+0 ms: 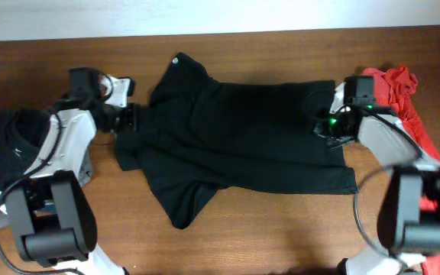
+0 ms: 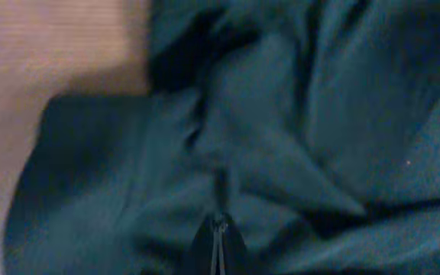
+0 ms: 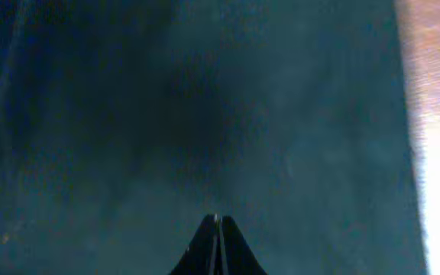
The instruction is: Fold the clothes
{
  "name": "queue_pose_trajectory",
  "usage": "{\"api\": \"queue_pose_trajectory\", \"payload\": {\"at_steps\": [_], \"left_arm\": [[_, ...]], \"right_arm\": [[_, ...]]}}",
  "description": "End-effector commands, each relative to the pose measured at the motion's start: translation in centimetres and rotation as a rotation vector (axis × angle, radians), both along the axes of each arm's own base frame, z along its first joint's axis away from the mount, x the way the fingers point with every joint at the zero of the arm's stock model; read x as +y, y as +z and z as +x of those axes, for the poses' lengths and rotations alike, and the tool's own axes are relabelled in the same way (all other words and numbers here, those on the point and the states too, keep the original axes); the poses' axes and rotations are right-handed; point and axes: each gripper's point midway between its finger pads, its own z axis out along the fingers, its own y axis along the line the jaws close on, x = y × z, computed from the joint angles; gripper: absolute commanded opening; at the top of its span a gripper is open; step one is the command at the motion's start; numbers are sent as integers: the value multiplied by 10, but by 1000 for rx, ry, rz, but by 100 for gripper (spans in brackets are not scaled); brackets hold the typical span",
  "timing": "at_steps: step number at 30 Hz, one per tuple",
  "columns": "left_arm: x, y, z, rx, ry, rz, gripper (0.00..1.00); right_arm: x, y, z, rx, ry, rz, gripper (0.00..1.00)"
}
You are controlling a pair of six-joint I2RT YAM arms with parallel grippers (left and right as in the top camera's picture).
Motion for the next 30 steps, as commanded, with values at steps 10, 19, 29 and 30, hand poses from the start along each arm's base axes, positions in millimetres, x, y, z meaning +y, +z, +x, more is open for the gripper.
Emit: {"api": "queue_pose_trajectory", "payload": {"at_steps": [10, 19, 29, 30], "left_arm": [[-55, 1, 21, -120, -172, 69, 0], [-57, 1, 20, -108, -152, 52, 1], [-80, 10, 17, -106, -173, -45, 82], [-84, 13, 17, -112, -179, -73, 81]], "right_arm": [[12, -67, 34, -2, -84, 152, 4], [-23, -78, 100, -151, -196, 64, 4], [-45, -23, 150, -181, -126, 90, 4], [-41, -14, 149, -170, -92, 100, 4]]}}
